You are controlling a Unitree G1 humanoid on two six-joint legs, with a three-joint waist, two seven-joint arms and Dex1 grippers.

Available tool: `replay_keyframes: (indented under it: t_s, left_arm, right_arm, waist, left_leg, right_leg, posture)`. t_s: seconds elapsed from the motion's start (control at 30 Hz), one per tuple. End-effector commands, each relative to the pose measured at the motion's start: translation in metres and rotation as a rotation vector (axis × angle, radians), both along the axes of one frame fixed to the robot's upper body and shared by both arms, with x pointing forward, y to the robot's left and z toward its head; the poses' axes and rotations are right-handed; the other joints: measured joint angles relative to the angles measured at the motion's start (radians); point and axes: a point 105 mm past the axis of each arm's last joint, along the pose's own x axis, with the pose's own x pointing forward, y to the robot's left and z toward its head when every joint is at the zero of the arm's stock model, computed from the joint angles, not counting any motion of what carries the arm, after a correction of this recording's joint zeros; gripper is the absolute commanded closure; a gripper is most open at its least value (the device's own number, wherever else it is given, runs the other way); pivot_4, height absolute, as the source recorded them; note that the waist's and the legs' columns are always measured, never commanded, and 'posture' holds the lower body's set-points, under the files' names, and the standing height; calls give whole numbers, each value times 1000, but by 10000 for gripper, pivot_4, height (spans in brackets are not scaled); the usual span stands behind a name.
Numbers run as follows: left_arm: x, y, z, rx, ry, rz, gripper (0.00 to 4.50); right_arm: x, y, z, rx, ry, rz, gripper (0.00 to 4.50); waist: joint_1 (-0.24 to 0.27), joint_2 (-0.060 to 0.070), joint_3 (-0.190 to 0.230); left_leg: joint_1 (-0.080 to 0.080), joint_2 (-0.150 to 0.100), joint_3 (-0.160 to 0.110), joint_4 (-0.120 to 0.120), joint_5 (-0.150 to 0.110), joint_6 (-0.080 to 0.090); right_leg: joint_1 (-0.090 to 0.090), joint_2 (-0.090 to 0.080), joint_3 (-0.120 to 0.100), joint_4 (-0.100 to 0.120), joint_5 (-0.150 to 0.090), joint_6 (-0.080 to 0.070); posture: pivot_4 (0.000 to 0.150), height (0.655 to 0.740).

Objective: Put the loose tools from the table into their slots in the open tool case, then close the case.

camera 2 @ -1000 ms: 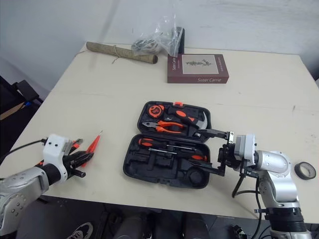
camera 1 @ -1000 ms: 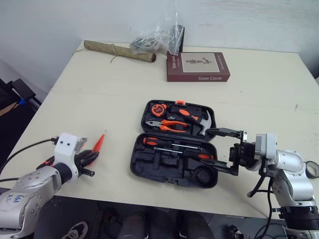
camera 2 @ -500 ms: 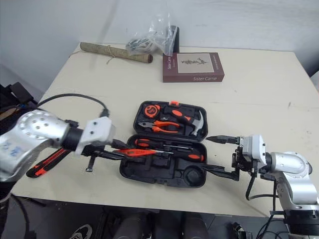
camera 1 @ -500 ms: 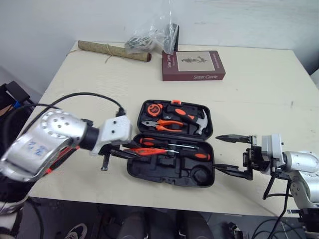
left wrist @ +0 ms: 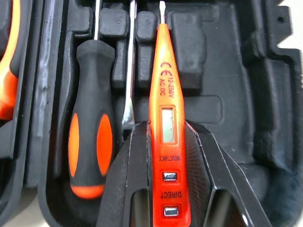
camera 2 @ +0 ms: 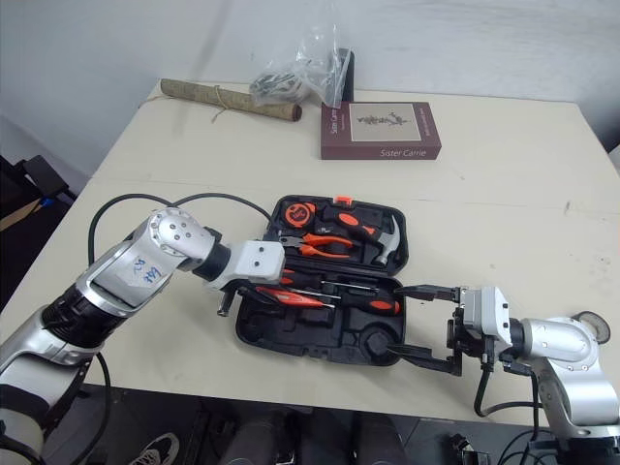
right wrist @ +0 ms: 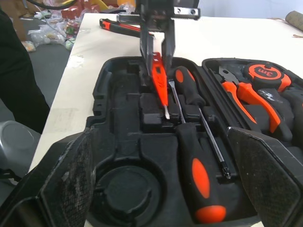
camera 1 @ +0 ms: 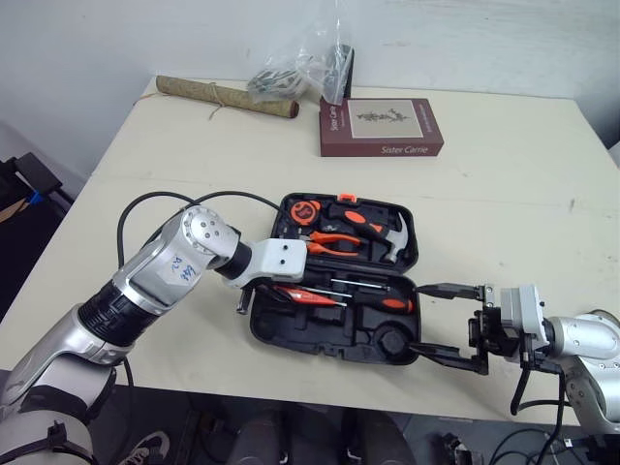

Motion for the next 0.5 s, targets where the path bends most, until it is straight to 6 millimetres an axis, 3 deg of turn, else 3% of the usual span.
replay_keyframes:
  t_s: [0.03, 0.33, 0.5]
  left_arm:
    - [8, -3, 6, 15, -60, -8, 41770]
    - [-3, 6, 0, 121, 11, -32, 41770]
    - [3, 17, -10, 183, 2, 43, 41770]
  right_arm:
    - [-1, 0, 10, -4, -55, -12, 0]
    - [1, -1, 9, -18, -61, -55, 0]
    - [2, 1, 7, -17, -67, -62, 0]
  waist:
    - [0, 0, 0]
    - [0, 0, 0]
    - [-3, 0, 0]
  left_leg:
    - [0, 0, 0, 0, 0, 0]
    - [-1, 0, -1, 4, 0, 0]
    - [0, 1, -1, 4, 0, 0]
  right_leg:
    - [0, 0, 0, 0, 0, 0]
    - [1, 0, 0, 2, 0, 0]
    - [1, 0, 0, 2, 0, 0]
  posture:
    - [1500, 7400]
    - [1500, 7400]
    - [1500, 7400]
